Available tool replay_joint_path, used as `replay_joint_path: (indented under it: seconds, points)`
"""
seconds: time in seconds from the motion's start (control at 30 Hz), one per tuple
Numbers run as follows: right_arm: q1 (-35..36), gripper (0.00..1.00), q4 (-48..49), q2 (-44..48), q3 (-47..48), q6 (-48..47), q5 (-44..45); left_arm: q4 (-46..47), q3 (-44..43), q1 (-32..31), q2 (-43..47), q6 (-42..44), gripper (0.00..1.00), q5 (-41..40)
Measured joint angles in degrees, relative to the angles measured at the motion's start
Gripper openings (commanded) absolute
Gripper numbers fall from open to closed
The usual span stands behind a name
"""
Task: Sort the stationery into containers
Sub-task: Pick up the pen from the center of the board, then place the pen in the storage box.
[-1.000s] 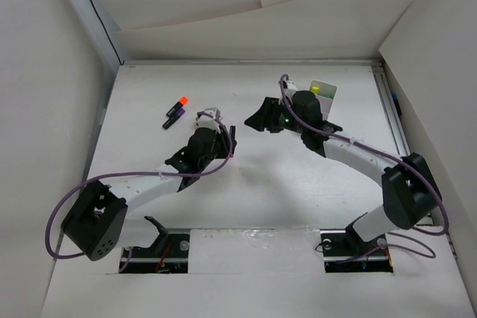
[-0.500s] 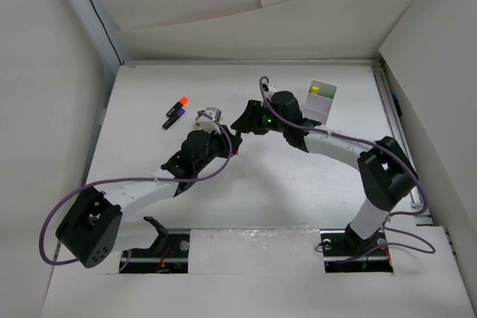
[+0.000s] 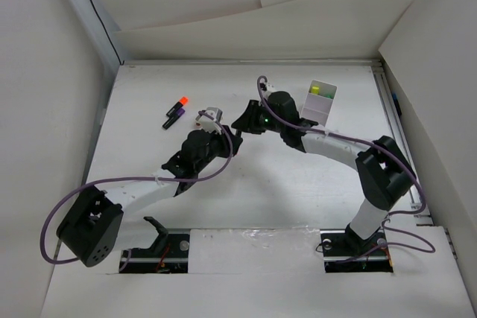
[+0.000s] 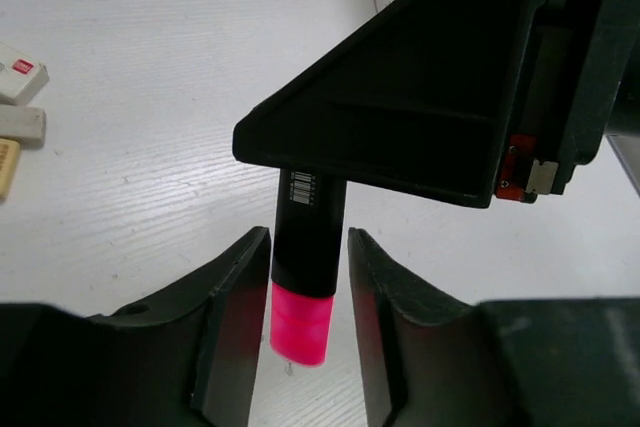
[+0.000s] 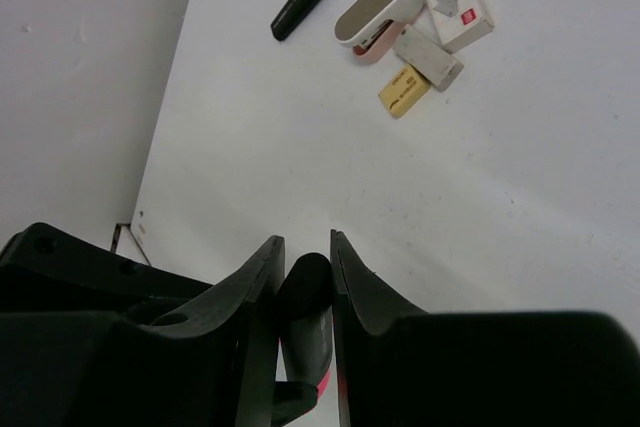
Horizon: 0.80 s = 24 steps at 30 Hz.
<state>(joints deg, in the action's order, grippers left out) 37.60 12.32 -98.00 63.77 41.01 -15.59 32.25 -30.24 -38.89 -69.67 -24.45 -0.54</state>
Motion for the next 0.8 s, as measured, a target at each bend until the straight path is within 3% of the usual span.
replay_joint_path:
  seconds: [0.07, 0.23, 0.53, 0.8]
  points:
    - [0.00, 0.05, -0.04, 0.00, 0.02, -0.04, 0.85, 0.09, 0.00, 0.02, 0.00, 0.04, 0.48, -0.13]
    - [-0.87, 0.04, -0.26, 0.00, 0.13, -0.02, 2.84, 0.48, 0.00, 0.00, 0.13, -0.09, 0.63, -0.09]
    - [-11.13, 0.01, -2.62, 3.15, 0.28, -0.55, 7.37, 0.52, 2.80, 0.00, 10.32, -0.20, 0.65, -0.72]
    - [-28.48, 0.01, -3.98, 7.82, 5.62, -2.43, 24.57, 0.57, 4.39, 0.02, 14.40, -0.57, 0.67, -1.27]
